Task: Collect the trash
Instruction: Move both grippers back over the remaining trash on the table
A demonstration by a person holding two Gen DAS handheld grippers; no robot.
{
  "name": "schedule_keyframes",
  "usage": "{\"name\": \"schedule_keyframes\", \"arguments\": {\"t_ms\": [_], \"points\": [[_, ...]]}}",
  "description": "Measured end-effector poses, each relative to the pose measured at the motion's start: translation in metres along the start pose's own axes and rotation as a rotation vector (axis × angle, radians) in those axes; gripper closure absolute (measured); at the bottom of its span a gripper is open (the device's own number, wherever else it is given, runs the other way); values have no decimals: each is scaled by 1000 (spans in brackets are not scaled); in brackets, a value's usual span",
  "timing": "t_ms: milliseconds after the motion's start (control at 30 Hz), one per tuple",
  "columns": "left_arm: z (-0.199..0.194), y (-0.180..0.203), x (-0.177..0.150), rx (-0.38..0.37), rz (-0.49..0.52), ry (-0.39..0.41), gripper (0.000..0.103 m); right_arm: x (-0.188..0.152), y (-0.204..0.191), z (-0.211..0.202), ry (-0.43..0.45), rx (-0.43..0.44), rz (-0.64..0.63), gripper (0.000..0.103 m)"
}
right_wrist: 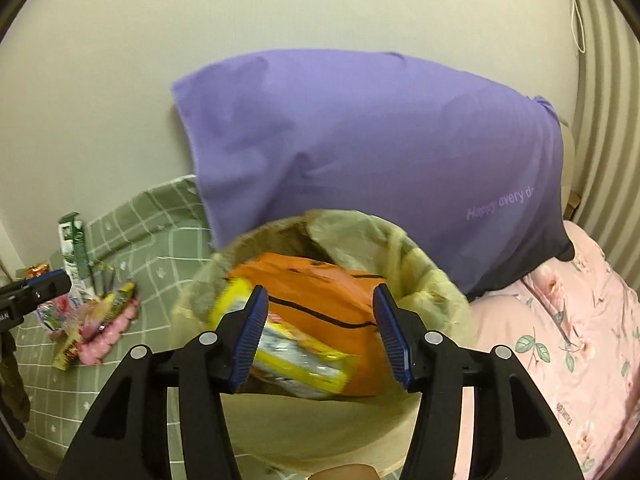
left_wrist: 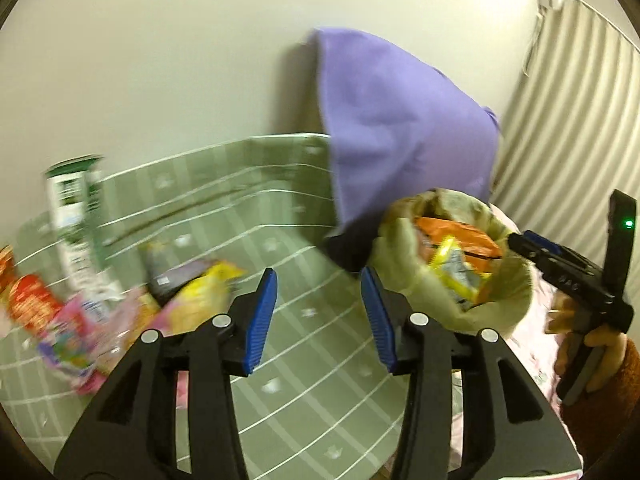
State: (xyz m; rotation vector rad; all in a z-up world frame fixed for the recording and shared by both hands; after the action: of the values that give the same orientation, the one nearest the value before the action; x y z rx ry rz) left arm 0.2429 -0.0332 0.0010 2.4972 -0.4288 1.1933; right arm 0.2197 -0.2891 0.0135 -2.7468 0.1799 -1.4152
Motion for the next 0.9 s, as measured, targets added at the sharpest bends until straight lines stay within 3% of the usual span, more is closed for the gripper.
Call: {"name": "schedule_keyframes", "arguments": {"t_ms": [200,367,567,700,900], "points": [[-37,-43,-28,123,-45,42,60,-12,-39,-12,35,92,7,42],[-54,-84,-48,230,-106,57,60,-25,-80,-7,-10,157,-30,42],[-74,-150,-77,376,-210,79,60,-35,-134,-7,22,167,-119,42],[-82,-186,-93,446,-252,69,60,-47,-165,7,-28,219,-165,42],[-89,-246,-85,528,-246,108,60,-55,-194,21,-55,257,-211,42]]}}
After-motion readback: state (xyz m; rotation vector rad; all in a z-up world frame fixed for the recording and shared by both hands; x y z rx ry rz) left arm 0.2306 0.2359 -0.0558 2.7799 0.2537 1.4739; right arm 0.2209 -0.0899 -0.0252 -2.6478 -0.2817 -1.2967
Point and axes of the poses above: each gripper's, at about its wrist camera, not at the fingertips, and z roughly the way its jaws point, y to its right, x to its top, the point moved 2 cm from there along z, roughly the way its jaws point, and after that the axes turned 7 degrees about z, right-handed, at the moved point
